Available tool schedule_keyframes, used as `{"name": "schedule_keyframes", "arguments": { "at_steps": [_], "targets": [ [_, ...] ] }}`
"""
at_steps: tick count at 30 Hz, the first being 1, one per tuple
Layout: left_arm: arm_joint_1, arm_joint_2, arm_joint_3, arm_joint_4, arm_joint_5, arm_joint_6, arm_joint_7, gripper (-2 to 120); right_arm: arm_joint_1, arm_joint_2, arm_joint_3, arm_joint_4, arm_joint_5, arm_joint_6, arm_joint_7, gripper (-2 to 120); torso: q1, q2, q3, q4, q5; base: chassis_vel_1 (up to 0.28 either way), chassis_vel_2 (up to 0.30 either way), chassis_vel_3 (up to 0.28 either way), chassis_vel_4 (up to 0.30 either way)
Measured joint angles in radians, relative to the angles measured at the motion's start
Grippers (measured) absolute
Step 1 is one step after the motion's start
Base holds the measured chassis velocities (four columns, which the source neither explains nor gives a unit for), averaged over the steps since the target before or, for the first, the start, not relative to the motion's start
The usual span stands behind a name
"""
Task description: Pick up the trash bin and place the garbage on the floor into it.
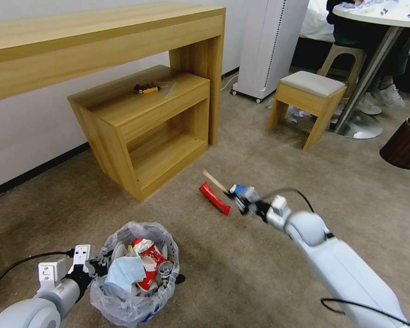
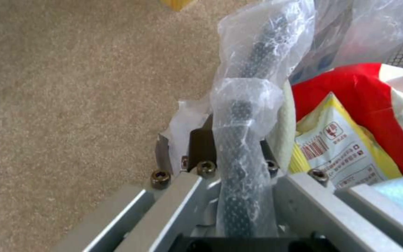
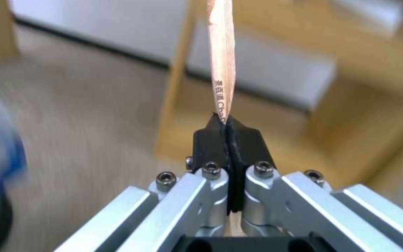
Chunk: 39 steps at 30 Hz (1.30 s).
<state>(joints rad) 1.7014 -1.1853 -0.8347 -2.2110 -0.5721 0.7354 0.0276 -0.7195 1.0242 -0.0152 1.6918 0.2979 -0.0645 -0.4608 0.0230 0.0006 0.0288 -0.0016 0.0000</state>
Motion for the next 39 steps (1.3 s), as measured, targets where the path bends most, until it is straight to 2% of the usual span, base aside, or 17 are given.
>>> {"name": "schedule_keyframes", "arguments": {
  "at_steps": [2,3,6,7,10,15,18,28,39],
  "targets": [
    [-0.001,0.002,0.000,0.002,-0.001,0.000,-0.001,0,0.070,0.026,-0.083,0.049,0.028,-0.001,0.022,0,0.000,0.000,0.000,-0.0002,0.0000,0.000,0.000,0.000,0.000],
    [-0.001,0.002,0.000,0.002,-0.001,0.000,-0.001,0,0.070,0.026,-0.083,0.049,0.028,-0.001,0.022,0,0.000,0.000,0.000,-0.0002,0.0000,0.000,0.000,0.000,0.000],
    [-0.002,0.002,0.003,0.004,-0.003,0.000,-0.004,0,0.143,0.065,-0.231,0.079,0.090,0.012,0.066,0,0.000,0.000,0.000,-0.0003,0.0001,0.000,0.000,0.000,0.000],
    [-0.002,0.002,0.003,0.004,-0.003,0.000,-0.004,0,0.143,0.065,-0.231,0.079,0.090,0.012,0.066,0,0.000,0.000,0.000,-0.0003,0.0001,0.000,0.000,0.000,0.000],
    [-0.006,0.000,0.010,0.009,-0.004,0.000,-0.008,0,0.189,0.116,-0.372,0.080,0.111,0.051,0.098,0,0.000,0.000,0.000,-0.0002,0.0000,0.000,0.000,0.000,0.000],
    [-0.010,-0.002,0.015,0.010,-0.003,0.000,-0.010,0,0.209,0.165,-0.459,0.076,0.114,0.063,0.116,0,0.000,0.000,0.000,0.0000,0.0000,0.000,0.000,0.000,0.000],
    [-0.015,-0.002,0.017,0.011,-0.009,0.000,-0.016,0,0.208,0.217,-0.549,0.062,0.112,0.064,0.131,0,0.000,0.000,0.000,-0.0002,0.0000,0.000,0.000,0.000,0.000],
    [-0.025,-0.001,0.009,0.017,-0.020,0.000,-0.018,0,0.131,0.226,-0.614,0.007,0.072,0.074,0.143,0,0.000,0.000,0.000,-0.0004,0.0001,0.000,0.000,0.000,0.000],
    [-0.036,-0.002,0.015,0.024,-0.020,0.000,-0.020,0,0.085,0.256,-0.612,-0.076,0.022,0.119,0.154,0,0.000,0.000,0.000,-0.0003,0.0002,0.000,0.000,0.000,0.000]
  ]
}}
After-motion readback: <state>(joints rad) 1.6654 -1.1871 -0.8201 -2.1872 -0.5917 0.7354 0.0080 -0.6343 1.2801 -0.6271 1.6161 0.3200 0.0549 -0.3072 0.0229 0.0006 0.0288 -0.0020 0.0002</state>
